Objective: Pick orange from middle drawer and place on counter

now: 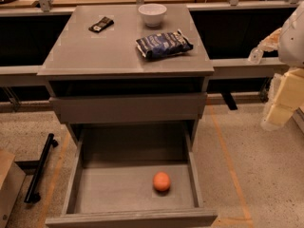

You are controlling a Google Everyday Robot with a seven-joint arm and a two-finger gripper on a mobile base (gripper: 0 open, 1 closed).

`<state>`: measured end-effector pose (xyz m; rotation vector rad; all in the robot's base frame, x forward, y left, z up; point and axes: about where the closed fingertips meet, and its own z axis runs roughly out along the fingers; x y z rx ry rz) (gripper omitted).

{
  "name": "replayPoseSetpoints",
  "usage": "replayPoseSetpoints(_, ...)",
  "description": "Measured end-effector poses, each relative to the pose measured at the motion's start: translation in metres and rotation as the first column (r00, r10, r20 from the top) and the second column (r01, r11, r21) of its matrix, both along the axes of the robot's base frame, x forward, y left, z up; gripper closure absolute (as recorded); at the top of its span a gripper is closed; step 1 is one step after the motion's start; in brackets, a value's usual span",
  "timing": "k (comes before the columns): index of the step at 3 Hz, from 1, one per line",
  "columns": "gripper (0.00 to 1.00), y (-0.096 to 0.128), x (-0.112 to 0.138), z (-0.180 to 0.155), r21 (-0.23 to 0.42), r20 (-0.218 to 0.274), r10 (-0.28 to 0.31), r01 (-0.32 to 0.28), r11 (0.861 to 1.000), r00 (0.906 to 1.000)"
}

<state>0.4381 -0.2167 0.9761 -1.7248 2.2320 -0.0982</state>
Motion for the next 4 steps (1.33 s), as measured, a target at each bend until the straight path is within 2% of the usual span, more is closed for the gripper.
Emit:
replayPoseSetpoints(1, 0.0, 0.0, 0.0, 0.0, 0.0, 0.0, 0.0, 0.0, 1.0, 1.0)
replayPoseSetpoints(2, 0.0, 0.011, 0.002, -0.014, 0.04, 0.021, 0.047, -0.048, 0.998, 0.9987)
replayPoseSetpoints(3, 0.0, 0.023, 0.012, -0.052, 0.12, 0.037, 0.094, -0.097, 0.988, 0.9949)
replayPoseSetpoints(4, 0.0, 0.035, 0.027, -0.099, 0.208, 0.036, 0.11, -0.115, 0.971, 0.9933)
